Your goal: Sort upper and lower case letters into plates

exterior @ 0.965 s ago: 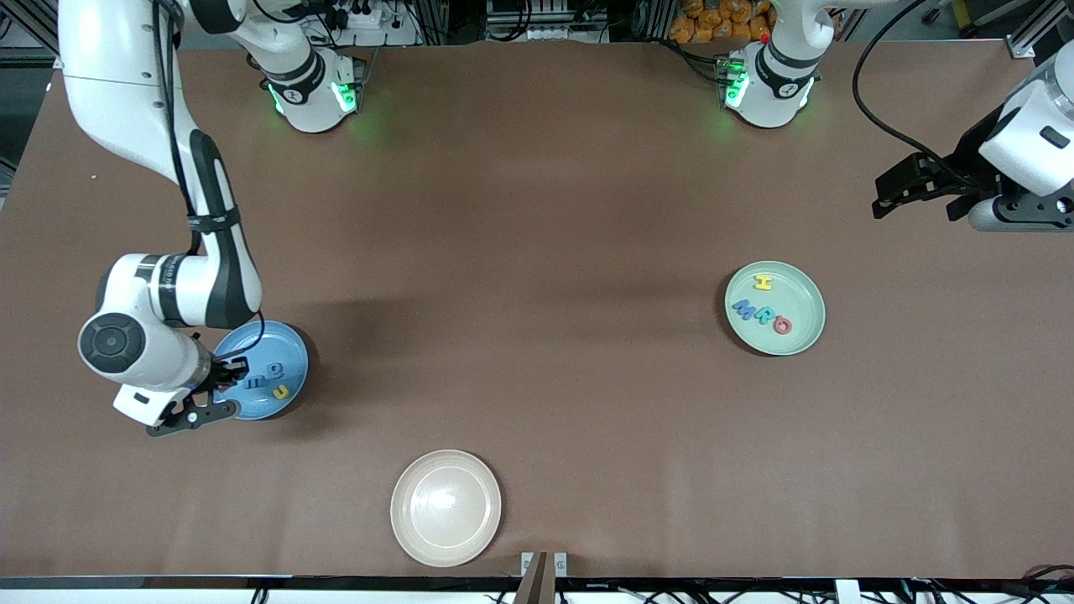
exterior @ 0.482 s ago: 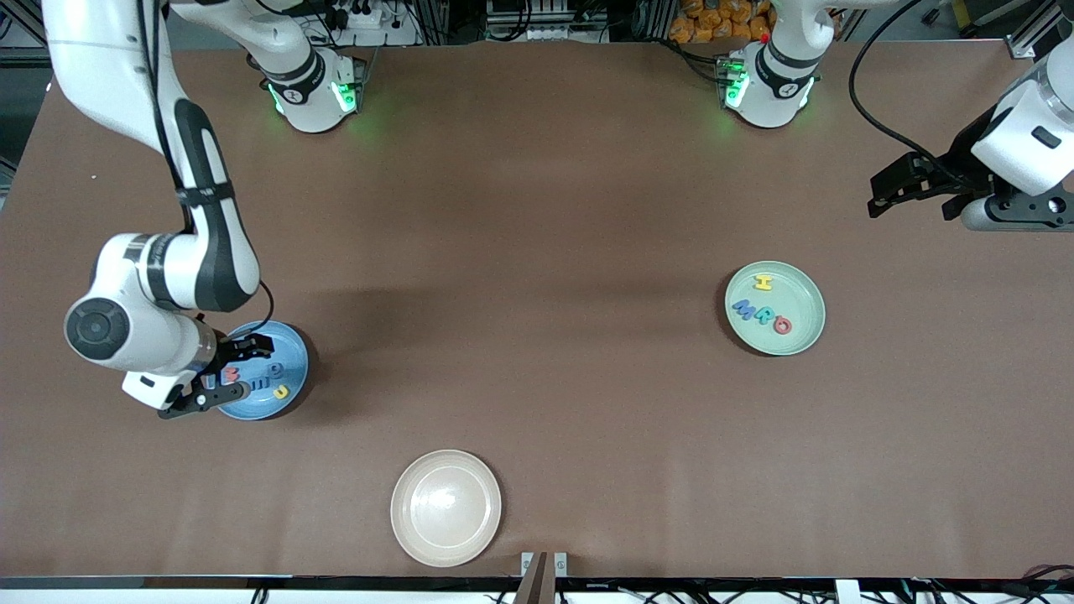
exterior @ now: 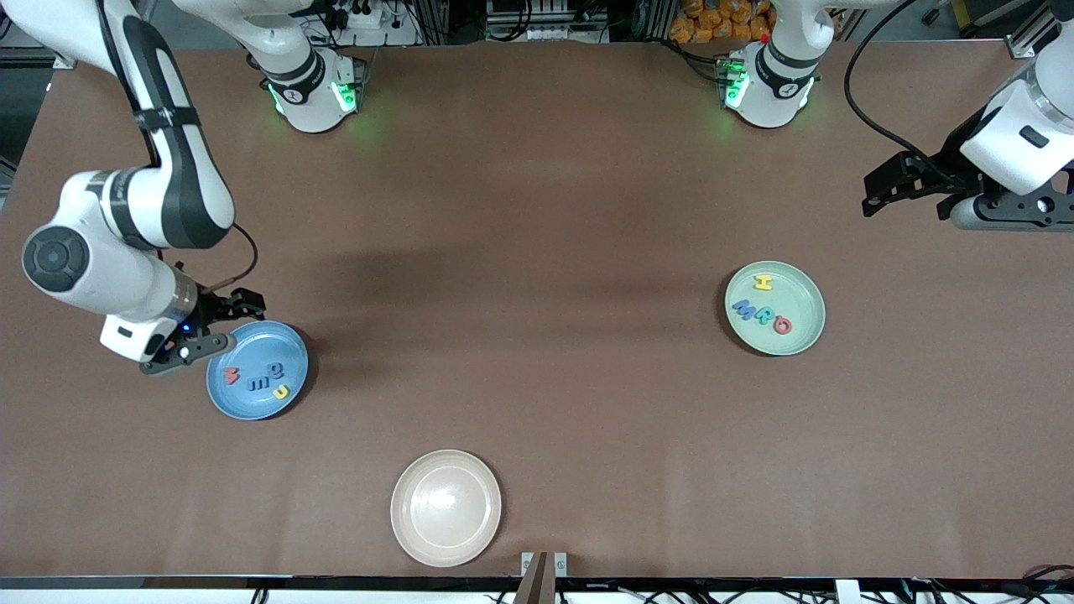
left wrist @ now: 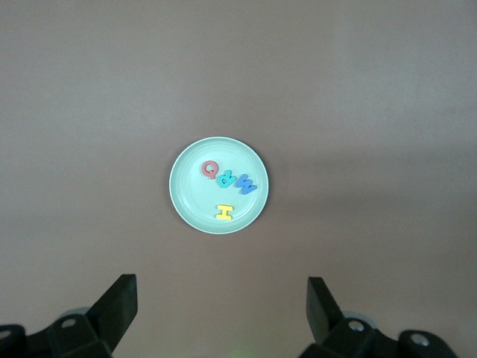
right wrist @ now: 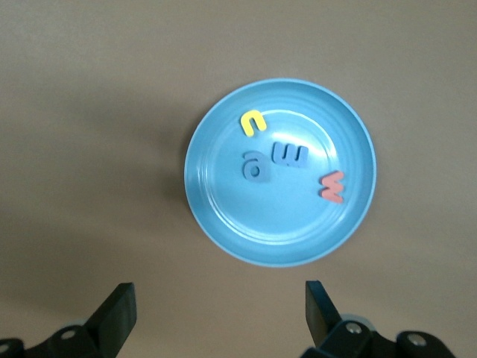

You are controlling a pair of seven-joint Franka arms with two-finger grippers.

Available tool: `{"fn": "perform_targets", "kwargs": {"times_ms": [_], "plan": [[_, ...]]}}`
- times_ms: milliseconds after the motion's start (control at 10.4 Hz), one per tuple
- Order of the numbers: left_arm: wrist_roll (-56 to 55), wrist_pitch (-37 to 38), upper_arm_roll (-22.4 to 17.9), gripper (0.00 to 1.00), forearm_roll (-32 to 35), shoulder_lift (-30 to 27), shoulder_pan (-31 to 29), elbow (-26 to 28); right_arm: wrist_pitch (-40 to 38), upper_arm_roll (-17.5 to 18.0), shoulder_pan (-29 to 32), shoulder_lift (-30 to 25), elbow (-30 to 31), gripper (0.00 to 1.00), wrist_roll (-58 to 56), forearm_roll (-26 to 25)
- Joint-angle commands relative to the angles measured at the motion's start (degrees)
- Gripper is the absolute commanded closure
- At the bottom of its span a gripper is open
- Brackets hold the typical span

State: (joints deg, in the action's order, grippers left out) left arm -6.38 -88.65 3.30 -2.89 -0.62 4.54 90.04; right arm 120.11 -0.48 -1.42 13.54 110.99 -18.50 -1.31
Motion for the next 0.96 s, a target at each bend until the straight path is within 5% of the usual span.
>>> {"fn": "perform_targets", "kwargs": {"times_ms": [0, 386, 675, 868], "plan": [[0.31, 0.05, 0.04, 0.00, 1.49, -0.88, -0.15, 0.66, 0.66, 1.71, 1.59, -7.98, 6.17, 0.00, 0.74, -0.80], [0.40, 0.05, 0.04, 0.00, 1.49, -0.79, -0.15, 0.40, -6.87, 0.66, 1.24, -9.14, -7.77, 0.00, 6.17, -0.27], [0.31, -0.03, 0.04, 0.00, 1.57, -0.70, -0.06, 0.40, -22.24, -2.93, -2.17, -9.05, -21.38, 0.00, 9.89, 0.60], [0.40, -0.03, 0.04, 0.00, 1.57, -0.70, -0.06, 0.40, -26.66, -3.12, -2.02, -12.02, -23.27, 0.00, 9.80, 1.66]]}}
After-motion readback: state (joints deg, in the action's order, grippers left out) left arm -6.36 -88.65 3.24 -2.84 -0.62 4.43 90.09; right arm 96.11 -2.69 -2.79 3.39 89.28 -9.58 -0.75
